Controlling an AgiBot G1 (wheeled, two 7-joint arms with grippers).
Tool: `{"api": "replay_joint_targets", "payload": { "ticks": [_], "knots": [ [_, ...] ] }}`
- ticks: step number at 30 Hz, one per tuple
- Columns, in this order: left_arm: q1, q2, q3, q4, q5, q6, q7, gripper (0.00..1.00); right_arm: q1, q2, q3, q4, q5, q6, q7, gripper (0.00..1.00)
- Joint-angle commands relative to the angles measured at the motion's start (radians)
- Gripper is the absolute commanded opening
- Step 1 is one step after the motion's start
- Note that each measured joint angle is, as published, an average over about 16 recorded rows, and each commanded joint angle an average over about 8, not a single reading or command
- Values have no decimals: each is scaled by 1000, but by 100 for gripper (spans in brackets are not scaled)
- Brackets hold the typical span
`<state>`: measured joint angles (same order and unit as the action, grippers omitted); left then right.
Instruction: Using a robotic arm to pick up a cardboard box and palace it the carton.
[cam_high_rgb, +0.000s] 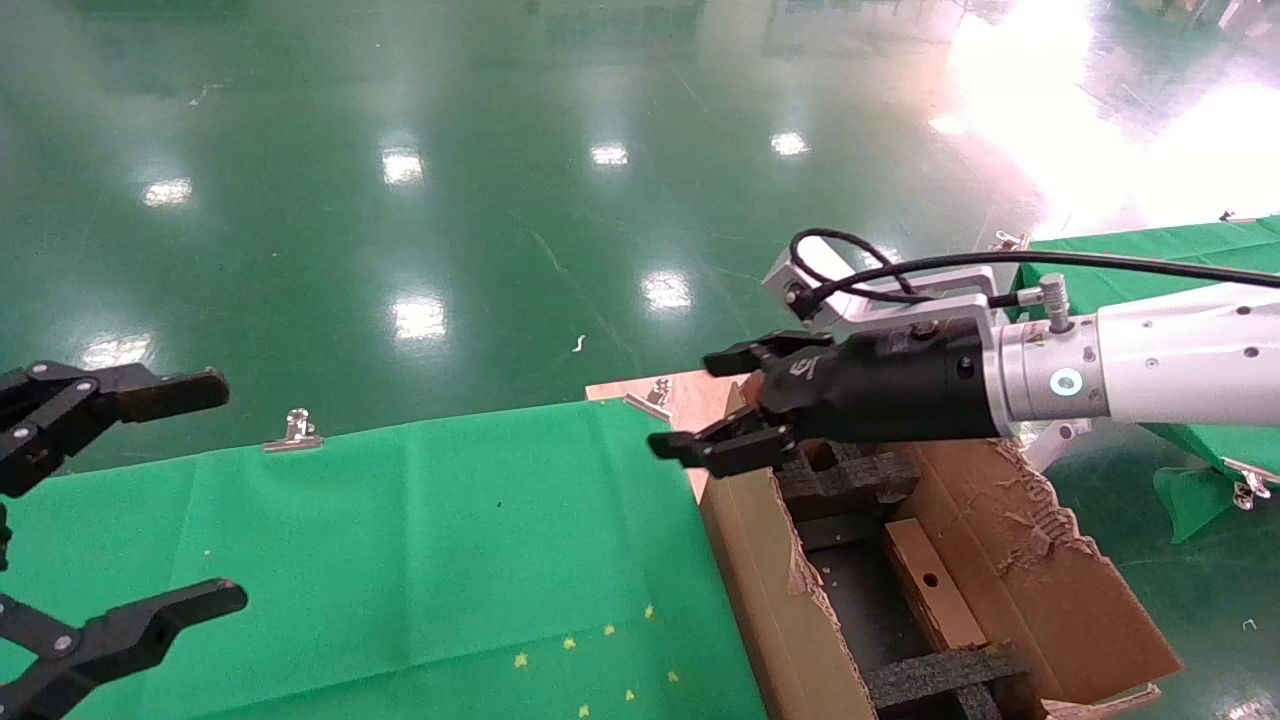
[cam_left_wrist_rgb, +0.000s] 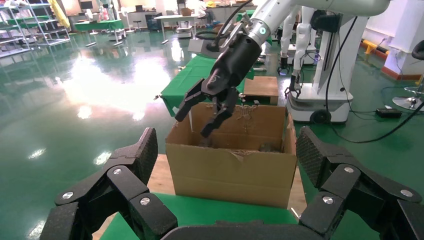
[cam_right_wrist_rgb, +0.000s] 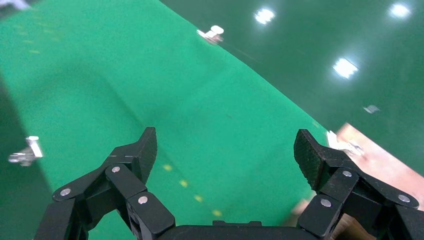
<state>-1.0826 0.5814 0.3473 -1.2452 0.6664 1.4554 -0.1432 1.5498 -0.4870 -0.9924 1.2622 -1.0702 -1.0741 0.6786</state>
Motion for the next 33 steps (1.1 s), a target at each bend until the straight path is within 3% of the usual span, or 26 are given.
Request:
{"api": "replay_joint_targets", "payload": {
  "ticks": [1,27,33],
  "knots": [
    [0,0,0,0,0,0,0,100,-30,-8,45,1,22,-27,-31,100],
    [0,0,0,0,0,0,0,100,-421,-110,632,20,301,-374,-435,100],
    [0,0,0,0,0,0,0,100,-485,-126,729,22,347,-430,-496,100]
  ]
}}
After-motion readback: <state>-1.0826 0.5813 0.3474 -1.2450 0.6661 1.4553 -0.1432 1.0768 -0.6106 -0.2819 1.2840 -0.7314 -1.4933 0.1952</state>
